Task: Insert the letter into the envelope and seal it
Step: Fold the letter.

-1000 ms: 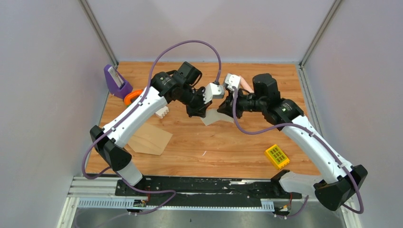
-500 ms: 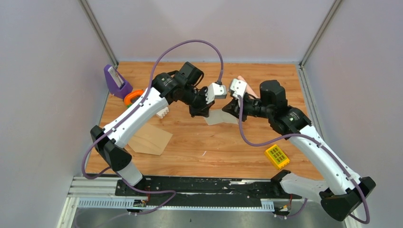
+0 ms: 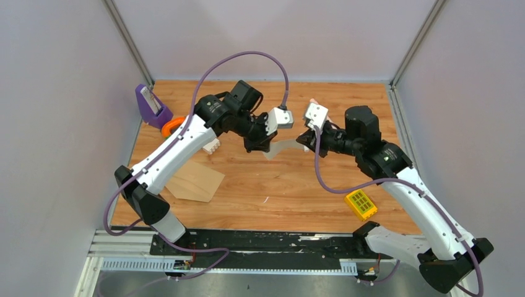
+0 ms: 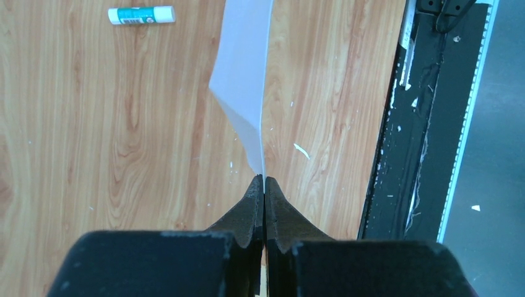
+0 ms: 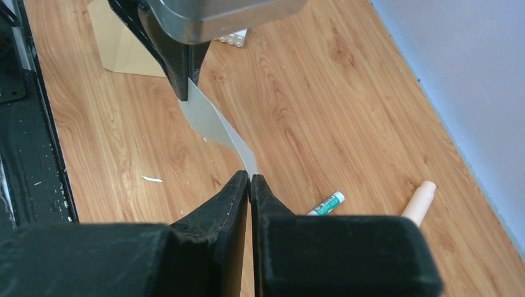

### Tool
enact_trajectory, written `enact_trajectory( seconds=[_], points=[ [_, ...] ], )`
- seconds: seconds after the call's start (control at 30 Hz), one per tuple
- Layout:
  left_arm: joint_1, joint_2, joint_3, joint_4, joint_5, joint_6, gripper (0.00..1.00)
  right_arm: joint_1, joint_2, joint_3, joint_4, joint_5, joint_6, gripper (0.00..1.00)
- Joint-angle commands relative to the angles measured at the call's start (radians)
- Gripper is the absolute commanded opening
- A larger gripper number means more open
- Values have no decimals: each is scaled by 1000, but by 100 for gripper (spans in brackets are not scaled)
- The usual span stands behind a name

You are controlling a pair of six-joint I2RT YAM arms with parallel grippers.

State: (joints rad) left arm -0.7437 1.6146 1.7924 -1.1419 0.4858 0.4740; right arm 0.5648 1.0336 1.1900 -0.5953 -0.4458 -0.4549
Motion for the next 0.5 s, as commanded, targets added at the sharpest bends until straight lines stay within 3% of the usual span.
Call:
enact_trajectory(
  seconds=[0.0,0.47],
  points=[
    [7,-51,7,-38,-17,13,0,-14,-24,35,-20,57,-30,6],
    [9,-56,7,-44,-18,20,0,-61,-20,112,-79,155,-106,6]
  ],
)
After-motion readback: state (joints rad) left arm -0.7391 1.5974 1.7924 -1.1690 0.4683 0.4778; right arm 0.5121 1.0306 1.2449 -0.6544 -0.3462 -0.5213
